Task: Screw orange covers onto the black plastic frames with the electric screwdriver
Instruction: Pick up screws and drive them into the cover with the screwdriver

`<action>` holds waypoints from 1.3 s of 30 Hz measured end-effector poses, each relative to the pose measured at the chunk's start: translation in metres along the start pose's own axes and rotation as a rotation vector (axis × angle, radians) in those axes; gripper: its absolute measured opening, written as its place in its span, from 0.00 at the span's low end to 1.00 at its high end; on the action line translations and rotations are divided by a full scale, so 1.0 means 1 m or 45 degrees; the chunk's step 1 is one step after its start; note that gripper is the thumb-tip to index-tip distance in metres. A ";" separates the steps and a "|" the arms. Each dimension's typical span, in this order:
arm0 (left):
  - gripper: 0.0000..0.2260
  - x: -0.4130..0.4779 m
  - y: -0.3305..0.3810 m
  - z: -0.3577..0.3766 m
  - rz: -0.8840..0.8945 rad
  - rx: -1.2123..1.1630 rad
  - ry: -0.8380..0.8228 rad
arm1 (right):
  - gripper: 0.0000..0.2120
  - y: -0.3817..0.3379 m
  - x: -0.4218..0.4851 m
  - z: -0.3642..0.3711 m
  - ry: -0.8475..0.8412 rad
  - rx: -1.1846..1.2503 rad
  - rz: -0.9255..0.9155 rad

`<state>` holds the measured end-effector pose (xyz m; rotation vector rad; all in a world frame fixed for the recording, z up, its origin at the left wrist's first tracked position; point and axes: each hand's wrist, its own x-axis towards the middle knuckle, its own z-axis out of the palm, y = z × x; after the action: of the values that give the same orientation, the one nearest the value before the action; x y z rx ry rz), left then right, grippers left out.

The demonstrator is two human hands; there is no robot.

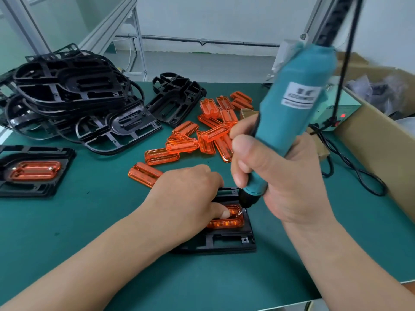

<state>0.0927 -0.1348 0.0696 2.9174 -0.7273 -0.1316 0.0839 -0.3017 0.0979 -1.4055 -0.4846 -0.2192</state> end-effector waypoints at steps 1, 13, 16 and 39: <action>0.19 0.000 0.000 0.000 -0.003 -0.017 0.000 | 0.07 0.001 0.002 0.002 -0.037 -0.010 0.027; 0.18 -0.001 0.004 -0.004 -0.016 -0.089 -0.027 | 0.08 0.007 0.001 0.007 -0.185 -0.037 0.116; 0.17 -0.002 0.005 -0.006 -0.020 -0.111 -0.058 | 0.06 0.007 0.001 0.005 -0.227 0.011 0.121; 0.14 0.010 -0.044 -0.016 -0.343 -2.151 -0.042 | 0.05 0.028 0.023 -0.031 0.705 0.870 0.008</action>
<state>0.1231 -0.0992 0.0779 1.3375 -0.0252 -0.5024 0.1226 -0.3245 0.0807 -0.6347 -0.0704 -0.3812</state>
